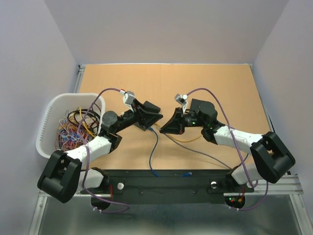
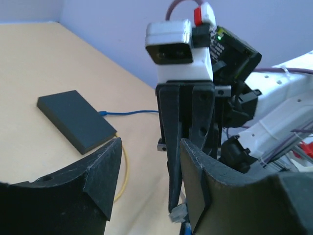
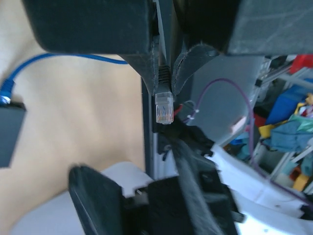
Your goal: Insert the plug into the switch port
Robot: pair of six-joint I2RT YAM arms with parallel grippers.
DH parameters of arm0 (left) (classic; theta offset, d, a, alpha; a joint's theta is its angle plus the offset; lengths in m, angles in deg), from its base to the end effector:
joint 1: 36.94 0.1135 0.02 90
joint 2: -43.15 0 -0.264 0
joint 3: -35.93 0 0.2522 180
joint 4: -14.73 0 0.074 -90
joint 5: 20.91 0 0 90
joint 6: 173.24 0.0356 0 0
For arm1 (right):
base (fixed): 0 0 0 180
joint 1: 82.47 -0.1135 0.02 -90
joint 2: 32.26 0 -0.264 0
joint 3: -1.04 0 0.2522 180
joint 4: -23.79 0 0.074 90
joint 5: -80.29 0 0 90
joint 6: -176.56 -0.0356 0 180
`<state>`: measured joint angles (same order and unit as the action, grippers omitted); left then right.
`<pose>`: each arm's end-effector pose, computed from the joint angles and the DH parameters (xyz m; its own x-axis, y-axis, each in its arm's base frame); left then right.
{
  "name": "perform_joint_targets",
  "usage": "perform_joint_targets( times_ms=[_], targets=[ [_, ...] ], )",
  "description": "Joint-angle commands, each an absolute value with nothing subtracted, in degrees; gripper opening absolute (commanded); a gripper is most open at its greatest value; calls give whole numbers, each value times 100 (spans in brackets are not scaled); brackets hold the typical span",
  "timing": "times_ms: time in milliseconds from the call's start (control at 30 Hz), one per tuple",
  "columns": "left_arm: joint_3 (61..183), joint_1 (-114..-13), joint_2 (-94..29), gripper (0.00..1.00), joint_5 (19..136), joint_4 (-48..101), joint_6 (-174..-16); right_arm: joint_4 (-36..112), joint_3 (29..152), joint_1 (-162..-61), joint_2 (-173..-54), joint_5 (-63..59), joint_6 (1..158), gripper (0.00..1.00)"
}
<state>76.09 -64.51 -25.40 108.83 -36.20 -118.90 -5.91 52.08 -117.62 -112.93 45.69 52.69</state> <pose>0.2013 -0.1308 0.2782 -0.2365 -0.3822 -0.8933 0.9125 0.2283 -0.3393 0.2208 0.1913 0.2494 -0.5565 -0.0048 -0.8309 -0.8308 -0.0084 0.5565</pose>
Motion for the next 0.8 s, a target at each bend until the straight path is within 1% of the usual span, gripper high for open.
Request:
perform_joint_targets(
  times_ms=[0, 233, 367, 467, 767],
  targets=[
    [7273, -6436, -2479, 61, 11417, -5489, -12621, -1992, 5497, -11692, -11260, 5445, 4481, 0],
    [6824, -6436, -2470, 60, 11672, -6878, -13210, -2432, 5480, -11604, -11286, 5648, 4129, 0],
    [6780, -6445, -2444, 57, 11734, -7056, -13290, -2660, 5488, -11525, -11453, 5700, 3927, 0],
    [6701, -6445, -2313, 57, 11699, -7171, -13316, -2958, 5480, -11498, -11593, 5753, 3761, 0],
    [6815, -6445, -1925, 57, 11532, -6758, -13097, -4110, 5251, -11498, -11997, 5885, 2892, 0]
  ],
)
